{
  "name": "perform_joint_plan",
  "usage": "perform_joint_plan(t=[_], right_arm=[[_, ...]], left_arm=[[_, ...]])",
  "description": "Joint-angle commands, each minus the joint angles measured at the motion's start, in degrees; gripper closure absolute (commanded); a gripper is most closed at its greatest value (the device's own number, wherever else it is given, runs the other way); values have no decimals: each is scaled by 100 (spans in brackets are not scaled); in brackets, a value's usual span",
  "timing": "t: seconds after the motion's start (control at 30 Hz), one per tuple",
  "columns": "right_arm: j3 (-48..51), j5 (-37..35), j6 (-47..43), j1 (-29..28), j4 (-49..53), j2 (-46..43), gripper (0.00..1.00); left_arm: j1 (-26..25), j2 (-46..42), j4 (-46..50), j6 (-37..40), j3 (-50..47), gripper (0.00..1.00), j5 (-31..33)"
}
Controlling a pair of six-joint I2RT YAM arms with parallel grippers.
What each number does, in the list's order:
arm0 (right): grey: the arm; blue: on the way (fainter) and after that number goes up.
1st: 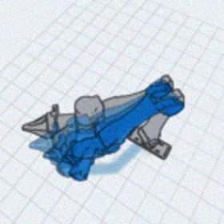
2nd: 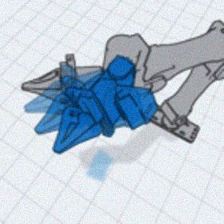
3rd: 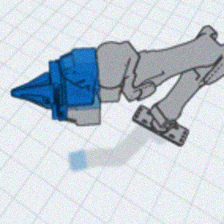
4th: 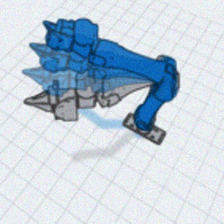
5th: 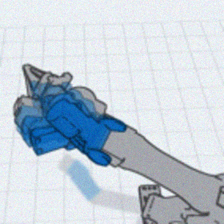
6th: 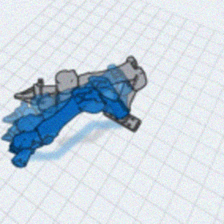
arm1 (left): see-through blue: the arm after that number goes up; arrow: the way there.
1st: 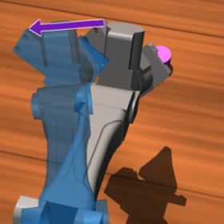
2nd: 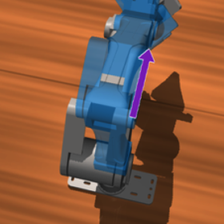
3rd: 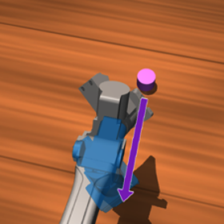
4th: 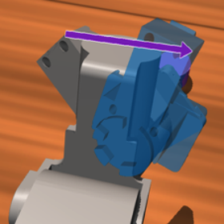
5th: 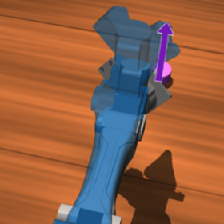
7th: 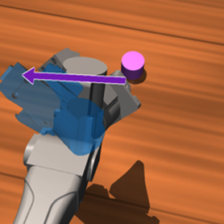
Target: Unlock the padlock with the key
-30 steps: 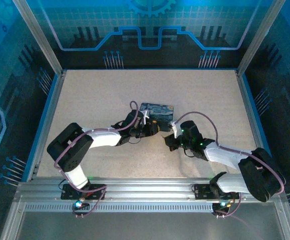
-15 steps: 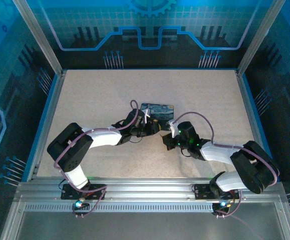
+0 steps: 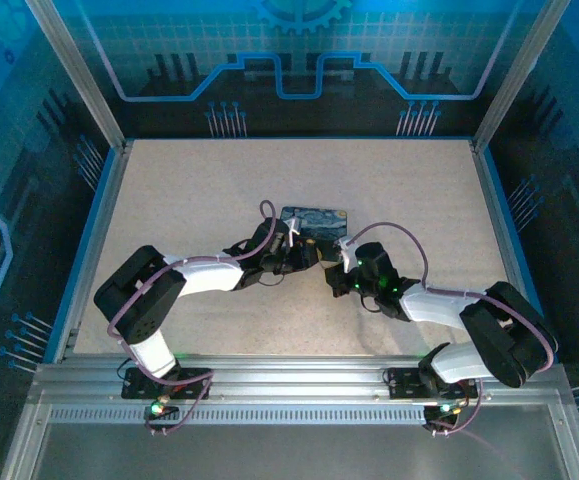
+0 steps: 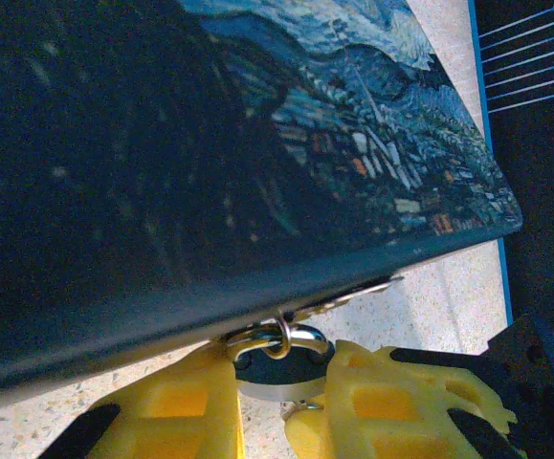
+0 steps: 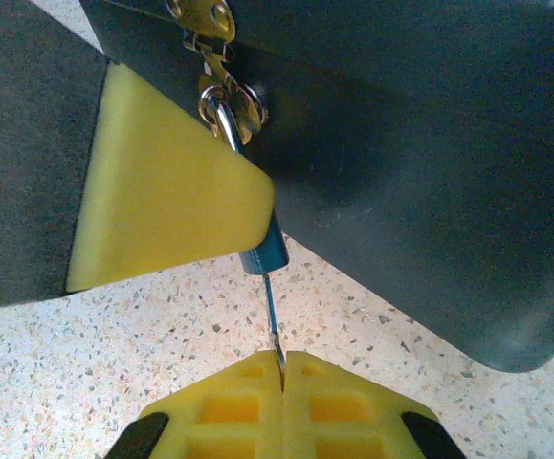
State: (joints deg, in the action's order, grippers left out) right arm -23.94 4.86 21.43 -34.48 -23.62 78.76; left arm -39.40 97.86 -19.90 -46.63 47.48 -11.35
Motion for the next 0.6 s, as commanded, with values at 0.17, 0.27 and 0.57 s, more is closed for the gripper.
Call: perform_joint_plan(t=[0.17,0.27,0.57], right_arm=[[22,-130,72,8,-107,-81,100],[-5,-165,80,11,-106,-66,100],[38,-73,113,21,-349,-75,100]], left_arm=[[-36,-83,-75,-8,148,83,-72],[-37,-75,-60,7,147,83,-71],[-42,-66,-59,-19,163,84,-83]])
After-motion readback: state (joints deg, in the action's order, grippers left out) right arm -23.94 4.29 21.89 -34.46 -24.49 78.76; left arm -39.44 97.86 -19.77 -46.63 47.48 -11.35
